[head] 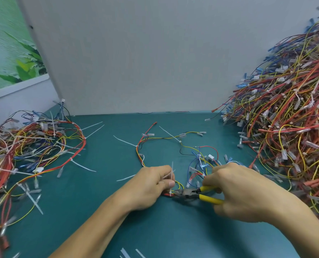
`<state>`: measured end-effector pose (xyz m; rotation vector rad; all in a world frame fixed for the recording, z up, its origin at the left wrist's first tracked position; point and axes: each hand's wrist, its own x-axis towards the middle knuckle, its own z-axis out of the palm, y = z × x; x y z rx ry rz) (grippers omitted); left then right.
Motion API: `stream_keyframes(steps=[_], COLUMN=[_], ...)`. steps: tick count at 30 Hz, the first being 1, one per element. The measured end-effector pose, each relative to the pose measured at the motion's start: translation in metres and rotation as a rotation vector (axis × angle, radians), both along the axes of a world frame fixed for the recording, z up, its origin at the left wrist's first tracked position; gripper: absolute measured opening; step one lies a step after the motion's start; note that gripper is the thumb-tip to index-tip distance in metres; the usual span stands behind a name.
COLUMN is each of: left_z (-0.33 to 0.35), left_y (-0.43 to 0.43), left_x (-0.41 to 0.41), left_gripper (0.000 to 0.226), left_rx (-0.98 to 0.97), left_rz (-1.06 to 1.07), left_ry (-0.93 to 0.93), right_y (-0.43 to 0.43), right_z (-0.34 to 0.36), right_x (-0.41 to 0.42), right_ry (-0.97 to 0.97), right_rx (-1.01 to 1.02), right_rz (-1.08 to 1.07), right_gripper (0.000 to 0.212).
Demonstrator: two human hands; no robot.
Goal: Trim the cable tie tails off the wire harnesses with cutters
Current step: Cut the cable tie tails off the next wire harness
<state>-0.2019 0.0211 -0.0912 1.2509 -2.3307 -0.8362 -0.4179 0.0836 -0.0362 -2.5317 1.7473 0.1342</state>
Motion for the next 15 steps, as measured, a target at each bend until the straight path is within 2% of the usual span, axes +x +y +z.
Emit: stream_keyframes(steps=[5,10,15], left_z=[-0.0006,-0.001,-0.0011], left_y=[0.0,-0.0001,0.0], left_x=[0.0004,0.0005,0.0009], left_gripper=[0.011,0.01,0.011], left_rx=[-0.016,-0.01,-0.011], left_rz=[-0.01,-0.009,-0.002], left_ry=[-0.002,0.003,-0.001], right_y=[0.0001,-0.0016,-0.0032], right_z=[-0.001,-0.006,-0.0087], right_x=[0.0032,0.0069,0.0056], right_ry=[-0.023,-0.038,-0.023], right_rx=[0.006,-0.001,-0.002], right_rz=[0.005,0.013,0.019], right_gripper=[0.015,0.027,0.02])
